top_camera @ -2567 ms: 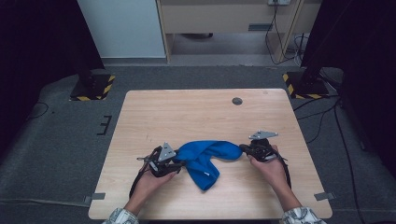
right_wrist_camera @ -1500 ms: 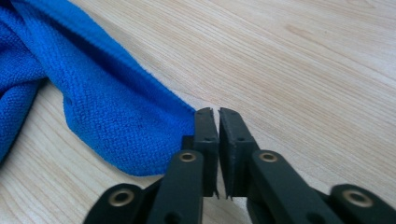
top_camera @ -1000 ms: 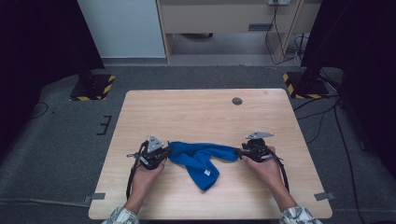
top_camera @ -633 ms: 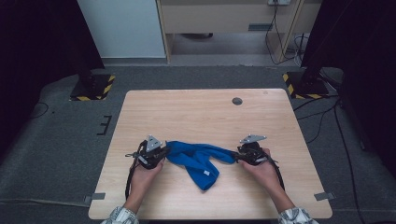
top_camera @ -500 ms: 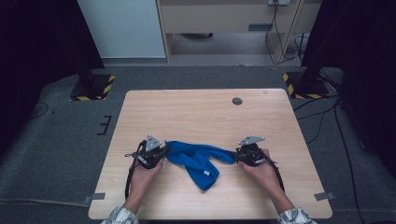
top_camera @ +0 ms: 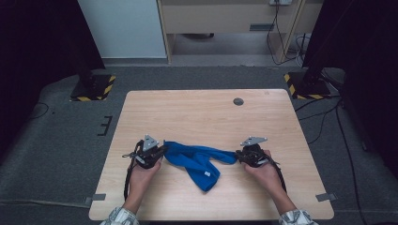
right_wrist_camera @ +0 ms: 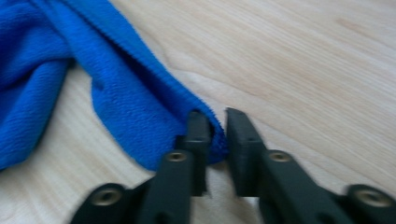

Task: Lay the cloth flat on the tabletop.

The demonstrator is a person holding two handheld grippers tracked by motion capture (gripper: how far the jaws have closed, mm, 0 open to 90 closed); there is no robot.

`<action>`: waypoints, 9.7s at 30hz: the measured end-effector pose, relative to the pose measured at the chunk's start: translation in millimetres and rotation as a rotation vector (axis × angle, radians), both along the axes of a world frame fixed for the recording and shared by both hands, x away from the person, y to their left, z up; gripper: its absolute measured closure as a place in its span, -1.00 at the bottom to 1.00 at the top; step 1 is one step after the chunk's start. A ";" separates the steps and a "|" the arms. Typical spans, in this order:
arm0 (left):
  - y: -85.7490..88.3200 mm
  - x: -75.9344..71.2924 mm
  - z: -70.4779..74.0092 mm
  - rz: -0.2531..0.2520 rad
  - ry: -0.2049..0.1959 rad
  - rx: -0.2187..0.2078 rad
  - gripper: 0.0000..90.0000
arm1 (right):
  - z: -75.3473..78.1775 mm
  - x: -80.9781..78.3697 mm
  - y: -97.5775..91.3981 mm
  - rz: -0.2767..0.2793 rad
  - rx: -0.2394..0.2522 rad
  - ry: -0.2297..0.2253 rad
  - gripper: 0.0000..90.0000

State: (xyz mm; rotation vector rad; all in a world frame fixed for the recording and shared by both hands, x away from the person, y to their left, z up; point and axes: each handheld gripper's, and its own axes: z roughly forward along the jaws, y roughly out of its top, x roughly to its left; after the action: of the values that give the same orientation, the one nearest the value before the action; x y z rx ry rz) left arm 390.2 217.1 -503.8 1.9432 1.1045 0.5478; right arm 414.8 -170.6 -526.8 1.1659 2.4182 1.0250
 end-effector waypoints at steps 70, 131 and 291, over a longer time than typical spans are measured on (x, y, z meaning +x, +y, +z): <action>-21.6 18.1 81.1 -0.055 -0.108 -0.115 0.94 | 127.6 -9.9 -45.7 -0.059 0.196 -0.276 0.97; -15.8 -41.0 158.3 -0.151 -0.257 -0.161 0.89 | 205.5 -88.0 -58.7 0.015 0.217 -0.468 0.97; -30.4 127.5 12.6 0.082 0.049 -0.032 -0.35 | 50.6 105.1 -13.7 -0.199 0.089 -0.132 -0.44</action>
State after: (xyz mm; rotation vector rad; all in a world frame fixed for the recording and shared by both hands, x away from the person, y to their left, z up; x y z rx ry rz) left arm 517.7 186.7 -491.2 1.8996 1.2213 0.5262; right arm 520.0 -184.3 -476.3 1.2951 2.1269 1.1175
